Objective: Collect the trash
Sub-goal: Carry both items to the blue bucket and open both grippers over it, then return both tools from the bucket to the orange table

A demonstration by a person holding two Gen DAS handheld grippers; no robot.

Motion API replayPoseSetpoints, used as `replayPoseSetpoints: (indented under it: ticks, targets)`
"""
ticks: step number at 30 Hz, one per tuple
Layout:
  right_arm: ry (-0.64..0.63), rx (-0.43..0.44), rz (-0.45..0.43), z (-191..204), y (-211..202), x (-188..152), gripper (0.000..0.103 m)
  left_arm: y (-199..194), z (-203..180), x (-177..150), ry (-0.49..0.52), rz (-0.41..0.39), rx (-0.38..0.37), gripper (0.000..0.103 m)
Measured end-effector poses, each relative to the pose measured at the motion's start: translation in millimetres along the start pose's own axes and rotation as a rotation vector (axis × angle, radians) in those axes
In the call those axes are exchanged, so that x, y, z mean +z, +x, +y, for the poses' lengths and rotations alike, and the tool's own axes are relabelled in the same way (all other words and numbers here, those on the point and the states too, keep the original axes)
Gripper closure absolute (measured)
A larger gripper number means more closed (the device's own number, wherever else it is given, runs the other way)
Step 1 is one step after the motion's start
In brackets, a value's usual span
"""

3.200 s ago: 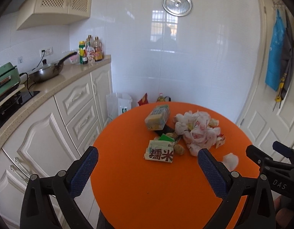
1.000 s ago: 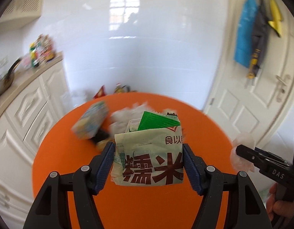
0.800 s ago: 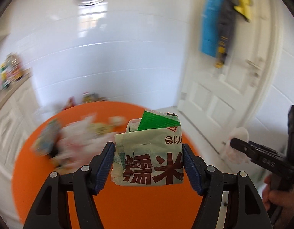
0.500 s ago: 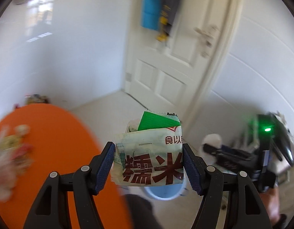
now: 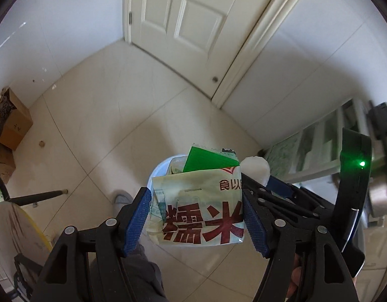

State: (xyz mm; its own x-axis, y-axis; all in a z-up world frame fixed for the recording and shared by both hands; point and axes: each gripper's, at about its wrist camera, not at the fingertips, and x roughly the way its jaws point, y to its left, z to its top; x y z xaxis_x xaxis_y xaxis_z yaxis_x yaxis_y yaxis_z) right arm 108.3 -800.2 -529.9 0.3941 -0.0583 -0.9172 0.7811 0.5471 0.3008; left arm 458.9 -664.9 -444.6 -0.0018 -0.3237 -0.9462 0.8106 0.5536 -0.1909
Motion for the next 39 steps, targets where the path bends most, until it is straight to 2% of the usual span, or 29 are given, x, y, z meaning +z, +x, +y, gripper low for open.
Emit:
replayPoseSetpoints:
  ticks: [1,2,3,4,6,9,11,14,18,20,23,27,33,39]
  targets:
    - [0.009,-0.001,0.010,-7,5,0,0.050,21,6,22,0.000,0.036,0.006,0.034]
    - [0.021,-0.006,0.013,-10,10,1,0.046,35,8,30,-0.002,0.058,0.018,0.033]
    - [0.033,-0.015,0.023,-12,12,1,0.041,47,11,44,0.000,0.075,0.035,0.029]
    - [0.040,-0.016,0.025,-14,13,2,0.033,54,12,55,0.003,0.081,0.054,0.021]
    - [0.052,-0.020,0.018,-18,14,4,0.023,65,3,75,0.008,0.062,0.077,0.016]
    - [0.052,-0.033,0.002,-19,10,4,0.015,68,-2,80,0.021,0.036,0.103,0.014]
    - [0.055,-0.040,-0.013,-19,4,4,0.003,58,-12,74,0.033,0.008,0.122,0.013]
    - [0.065,-0.044,-0.037,-18,-9,2,0.000,39,-19,72,0.038,-0.043,0.140,0.013]
    - [0.055,-0.046,-0.076,-7,-33,0,0.000,-32,-32,26,0.052,-0.125,0.160,0.010]
    - [0.048,-0.048,-0.102,1,-48,-3,0.000,-63,-25,-1,0.054,-0.174,0.168,0.010]
    - [0.023,-0.033,-0.150,21,-77,-7,0.000,-96,-21,-21,0.050,-0.258,0.175,0.009]
    - [-0.030,-0.018,-0.223,55,-117,-12,0.000,-151,-8,-64,0.036,-0.358,0.187,0.008]
    - [-0.145,0.036,-0.330,127,-174,-25,0.000,-217,16,-124,-0.022,-0.498,0.247,0.005]
    - [-0.266,0.102,-0.422,201,-218,-47,0.000,-305,32,-204,-0.124,-0.633,0.321,0.004]
